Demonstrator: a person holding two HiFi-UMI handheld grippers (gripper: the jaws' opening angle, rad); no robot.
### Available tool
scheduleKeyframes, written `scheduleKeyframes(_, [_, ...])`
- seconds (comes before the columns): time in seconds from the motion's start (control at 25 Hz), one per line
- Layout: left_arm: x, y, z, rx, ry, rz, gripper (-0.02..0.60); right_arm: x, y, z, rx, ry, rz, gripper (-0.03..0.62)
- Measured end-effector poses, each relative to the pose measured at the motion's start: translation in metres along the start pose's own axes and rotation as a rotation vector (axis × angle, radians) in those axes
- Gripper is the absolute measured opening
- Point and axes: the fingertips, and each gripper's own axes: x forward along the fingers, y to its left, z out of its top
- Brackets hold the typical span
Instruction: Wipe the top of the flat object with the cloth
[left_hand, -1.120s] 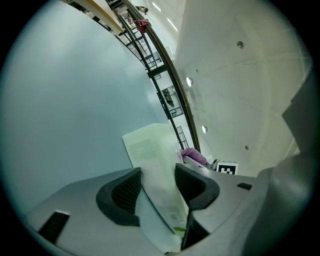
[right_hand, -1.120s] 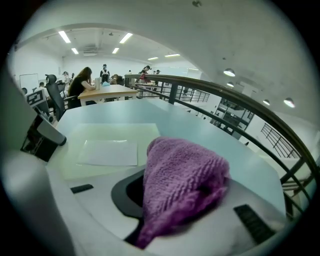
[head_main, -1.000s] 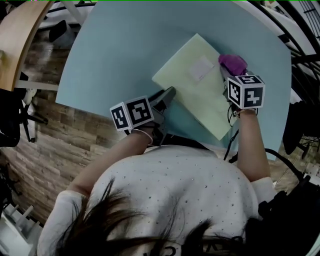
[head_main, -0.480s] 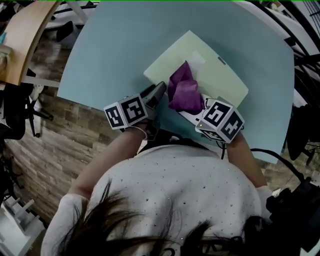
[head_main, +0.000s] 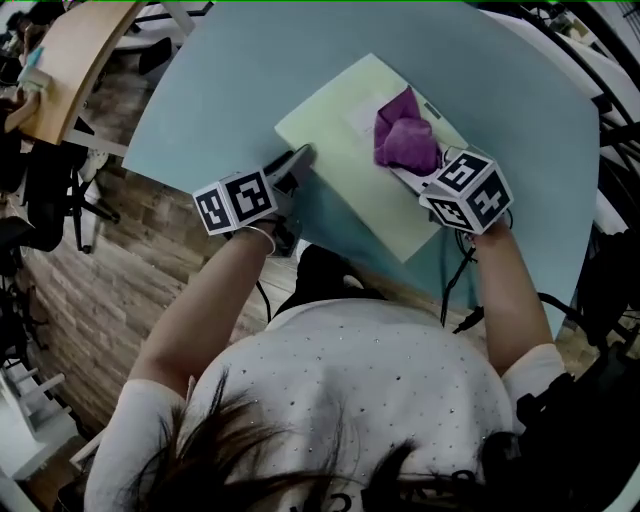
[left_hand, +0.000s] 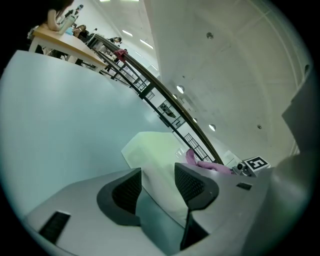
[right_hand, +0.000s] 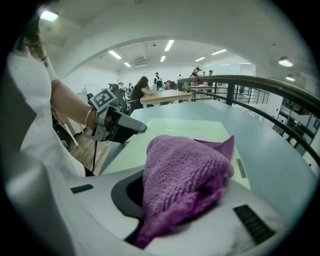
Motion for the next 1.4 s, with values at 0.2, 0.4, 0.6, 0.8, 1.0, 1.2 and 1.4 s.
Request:
scheduleKeyframes(0.2, [-0.001, 0.001, 0.002, 0.043, -0.043, 0.036, 0.206, -0.015, -0.042, -0.012, 0.049, -0.049, -0.066, 0.032])
scheduleKeyframes(0.4, [-0.003, 0.002, 0.006, 0.055, -0.051, 0.042, 0.207, -0.020, -0.057, -0.013, 0.102, -0.025, -0.108, 0.032])
scheduleKeyframes(0.6, [-0.006, 0.001, 0.004, 0.096, -0.093, 0.067, 0.206, -0.036, -0.085, -0.029, 0.207, -0.008, -0.197, 0.032])
scheduleKeyframes(0.8, [-0.007, -0.001, 0.006, 0.107, -0.101, 0.065, 0.206, -0.046, -0.096, -0.030, 0.223, -0.041, -0.267, 0.032])
scheduleKeyframes(1.0, [-0.006, -0.003, 0.001, 0.107, -0.106, 0.062, 0.206, -0.046, -0.008, 0.020, 0.057, -0.204, -0.121, 0.034])
scheduleKeyframes(1.2, [-0.009, -0.002, 0.004, 0.127, -0.129, 0.076, 0.206, -0.004, 0.106, 0.020, -0.029, -0.111, 0.165, 0.034])
scheduleKeyframes(1.4, [-0.010, -0.002, 0.002, 0.134, -0.133, 0.078, 0.206, 0.008, 0.118, -0.003, -0.109, -0.022, 0.154, 0.034])
